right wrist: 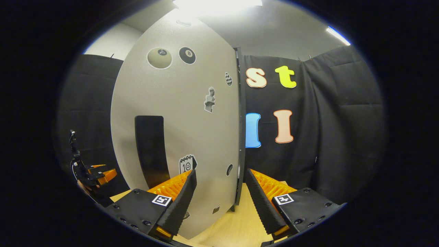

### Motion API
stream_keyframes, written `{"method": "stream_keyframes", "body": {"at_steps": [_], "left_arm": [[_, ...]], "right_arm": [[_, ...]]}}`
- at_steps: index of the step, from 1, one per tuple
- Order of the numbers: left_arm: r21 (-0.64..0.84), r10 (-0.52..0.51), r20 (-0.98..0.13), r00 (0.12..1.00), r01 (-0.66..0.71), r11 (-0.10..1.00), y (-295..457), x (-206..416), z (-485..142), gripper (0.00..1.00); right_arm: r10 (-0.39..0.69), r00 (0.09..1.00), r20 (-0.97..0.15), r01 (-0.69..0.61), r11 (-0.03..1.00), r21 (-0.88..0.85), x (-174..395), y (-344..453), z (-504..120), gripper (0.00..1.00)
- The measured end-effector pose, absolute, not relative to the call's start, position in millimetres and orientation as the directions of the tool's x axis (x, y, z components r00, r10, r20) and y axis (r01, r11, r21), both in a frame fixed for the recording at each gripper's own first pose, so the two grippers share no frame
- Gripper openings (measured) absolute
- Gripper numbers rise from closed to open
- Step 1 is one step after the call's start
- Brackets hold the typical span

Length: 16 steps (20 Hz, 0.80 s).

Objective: Open the cabinet door with the right hand, grasp the bottle in the cabinet with the left hand and place it on the coaster, then close the cabinet door with the right hand.

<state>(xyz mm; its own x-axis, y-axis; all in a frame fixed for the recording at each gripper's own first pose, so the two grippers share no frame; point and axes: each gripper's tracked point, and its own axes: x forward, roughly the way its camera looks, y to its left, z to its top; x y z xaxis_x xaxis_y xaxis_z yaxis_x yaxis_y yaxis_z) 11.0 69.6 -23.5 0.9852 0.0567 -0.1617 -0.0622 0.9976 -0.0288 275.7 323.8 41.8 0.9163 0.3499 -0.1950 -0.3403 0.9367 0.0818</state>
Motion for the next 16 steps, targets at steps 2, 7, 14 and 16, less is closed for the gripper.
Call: {"method": "stream_keyframes", "body": {"at_steps": [2, 7, 14, 16], "left_arm": [[-0.032, 0.063, -0.163, 0.985, -0.069, 0.997, 70, 12, -23, 0.91], [-0.01, 0.092, -0.166, 0.982, -0.095, 0.995, 74, 14, -26, 0.91], [0.004, 0.146, -0.182, 0.972, -0.148, 0.989, 79, 13, -28, 0.91], [0.011, 0.168, -0.183, 0.969, -0.169, 0.986, 81, 13, -27, 0.91]], "right_arm": [[0.374, 0.908, -0.19, -0.364, 0.927, 0.09, 278, 337, 41, 0.93], [0.439, 0.88, -0.179, -0.424, 0.898, 0.12, 286, 368, 38, 0.93], [0.496, 0.851, -0.171, -0.472, 0.866, 0.165, 310, 402, 30, 0.93], [0.509, 0.844, -0.17, -0.482, 0.858, 0.179, 317, 409, 27, 0.93]]}}
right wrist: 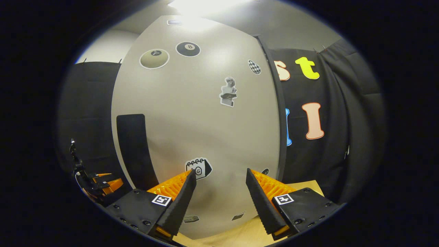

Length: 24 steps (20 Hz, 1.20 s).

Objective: Open the cabinet door with the right hand, grasp the bottle in the cabinet with the left hand and place it on the coaster, then close the cabinet door with the right hand.

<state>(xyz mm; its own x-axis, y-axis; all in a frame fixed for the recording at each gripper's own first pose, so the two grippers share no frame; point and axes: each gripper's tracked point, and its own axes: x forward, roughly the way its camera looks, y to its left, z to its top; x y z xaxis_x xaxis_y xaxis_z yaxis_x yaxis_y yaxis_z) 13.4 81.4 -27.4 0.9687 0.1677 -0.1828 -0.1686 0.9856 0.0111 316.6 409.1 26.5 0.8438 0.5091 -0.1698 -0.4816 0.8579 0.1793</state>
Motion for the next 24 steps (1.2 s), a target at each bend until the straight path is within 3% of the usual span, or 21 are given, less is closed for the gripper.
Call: {"method": "stream_keyframes", "body": {"at_steps": [11, 24], "left_arm": [[0.021, 0.287, -0.209, 0.935, -0.289, 0.957, 104, 7, -32, 0.91], [0.005, 0.352, -0.235, 0.906, -0.361, 0.933, 131, -20, -49, 0.91]], "right_arm": [[0.561, 0.815, -0.141, -0.541, 0.826, 0.16, 340, 469, 24, 0.93], [0.452, 0.886, -0.106, -0.438, 0.89, 0.131, 397, 521, 21, 0.93]]}}
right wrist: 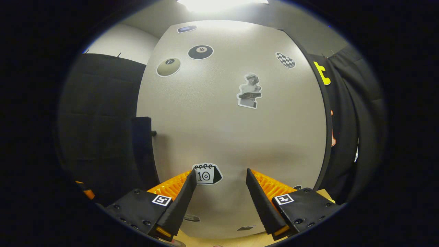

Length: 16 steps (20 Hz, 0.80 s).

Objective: Open the cabinet door with the right hand, grasp the bottle in the cabinet with the left hand and place it on the coaster, then close the cabinet door with the right hand.

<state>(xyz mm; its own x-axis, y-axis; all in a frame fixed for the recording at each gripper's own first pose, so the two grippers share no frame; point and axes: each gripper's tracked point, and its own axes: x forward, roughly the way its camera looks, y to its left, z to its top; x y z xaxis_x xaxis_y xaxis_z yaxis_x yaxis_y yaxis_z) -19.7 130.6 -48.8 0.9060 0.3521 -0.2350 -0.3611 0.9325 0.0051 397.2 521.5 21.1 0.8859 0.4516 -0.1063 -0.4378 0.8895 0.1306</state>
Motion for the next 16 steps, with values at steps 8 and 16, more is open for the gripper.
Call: {"method": "stream_keyframes", "body": {"at_steps": [8, 16], "left_arm": [[-0.004, 0.336, -0.241, 0.91, -0.347, 0.938, 137, -14, -54, 0.91], [-0.017, 0.268, -0.24, 0.933, -0.281, 0.96, 141, 0, -59, 0.89]], "right_arm": [[0.355, 0.929, -0.104, -0.344, 0.932, 0.115, 411, 523, 15, 0.9], [0.288, 0.951, -0.11, -0.283, 0.958, 0.053, 408, 527, 10, 0.91]]}}
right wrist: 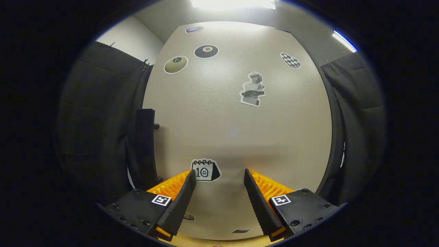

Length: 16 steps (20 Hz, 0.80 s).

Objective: Open the cabinet door with the right hand, grasp the bottle in the cabinet with the left hand and place it on the coaster, then close the cabinet door with the right hand.

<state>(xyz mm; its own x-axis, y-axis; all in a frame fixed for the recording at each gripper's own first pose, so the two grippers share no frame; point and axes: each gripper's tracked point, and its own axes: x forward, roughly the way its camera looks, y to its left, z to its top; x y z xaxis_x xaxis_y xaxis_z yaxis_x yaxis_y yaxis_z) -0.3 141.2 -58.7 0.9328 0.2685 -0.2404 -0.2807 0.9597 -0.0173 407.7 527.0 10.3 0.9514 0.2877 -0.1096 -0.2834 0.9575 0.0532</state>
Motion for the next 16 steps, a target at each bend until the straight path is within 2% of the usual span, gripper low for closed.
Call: {"method": "stream_keyframes", "body": {"at_steps": [3, 5, 7, 12, 16], "left_arm": [[-0.03, 0.217, -0.232, 0.948, -0.23, 0.973, 133, 16, -53, 0.89], [-0.033, 0.173, -0.217, 0.961, -0.185, 0.982, 121, 26, -44, 0.89], [-0.023, 0.144, -0.201, 0.969, -0.152, 0.988, 106, 37, -34, 0.91], [-0.027, 0.07, -0.153, 0.986, -0.074, 0.997, 38, 62, -6, 0.89], [-0.047, -0.001, -0.13, 0.991, -0.005, 0.999, -30, 76, 16, 0.91]], "right_arm": [[0.271, 0.958, -0.095, -0.266, 0.962, 0.063, 397, 521, 20, 0.87], [0.275, 0.958, -0.084, -0.271, 0.961, 0.056, 376, 513, 29, 0.89], [0.288, 0.955, -0.072, -0.284, 0.957, 0.051, 353, 501, 37, 0.96], [0.311, 0.948, -0.063, -0.31, 0.95, 0.03, 305, 448, 46, 0.98], [0.278, 0.959, -0.062, -0.278, 0.961, 0.005, 278, 379, 49, 0.98]]}}
